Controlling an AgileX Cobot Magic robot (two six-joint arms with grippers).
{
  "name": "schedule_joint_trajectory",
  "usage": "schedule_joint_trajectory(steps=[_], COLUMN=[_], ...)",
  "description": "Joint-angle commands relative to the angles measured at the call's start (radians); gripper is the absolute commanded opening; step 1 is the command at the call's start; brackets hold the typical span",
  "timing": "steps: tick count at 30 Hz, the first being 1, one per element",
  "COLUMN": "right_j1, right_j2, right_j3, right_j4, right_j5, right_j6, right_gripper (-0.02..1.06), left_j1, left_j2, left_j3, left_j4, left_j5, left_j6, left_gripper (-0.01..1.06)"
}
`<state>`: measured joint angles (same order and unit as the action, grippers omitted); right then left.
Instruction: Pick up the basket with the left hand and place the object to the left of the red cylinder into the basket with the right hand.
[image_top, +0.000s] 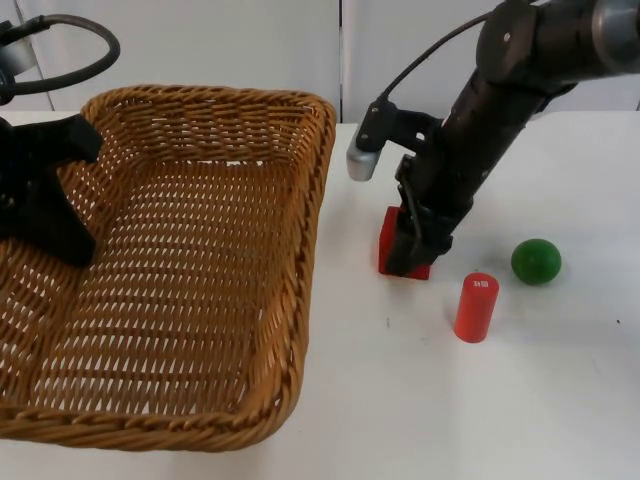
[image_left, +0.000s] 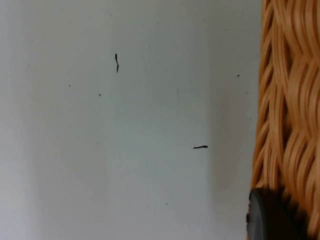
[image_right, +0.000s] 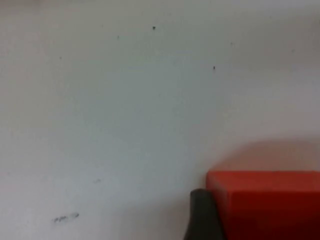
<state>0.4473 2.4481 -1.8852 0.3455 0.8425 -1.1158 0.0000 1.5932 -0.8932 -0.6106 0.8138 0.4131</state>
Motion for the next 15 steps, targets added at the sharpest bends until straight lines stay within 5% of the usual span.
schedule_joint_trajectory(steps=[1,2,15], right_j1=[0.007,0.007,0.005], right_j2=[-0.007,-0.013,-0.242], right_j3=[-0.005,-0.005,-0.005], right_j4=[-0.006,-0.008,-0.010], right_j5=[0.032,0.043,0.158], right_j6=[0.004,0.004,0.052], right_gripper=[0.11,-0.01,0.00], left_j1=[0.001,0.001,0.001], left_j2=[-0.017,-0.017,-0.017], left_j3=[0.000,0.000,0.000], left_j4=[-0.029,-0.029,-0.029], left_j5=[-0.001,-0.001,-0.006], left_j6=[0.000,0.000,0.008], left_gripper=[0.00,0.00,0.00])
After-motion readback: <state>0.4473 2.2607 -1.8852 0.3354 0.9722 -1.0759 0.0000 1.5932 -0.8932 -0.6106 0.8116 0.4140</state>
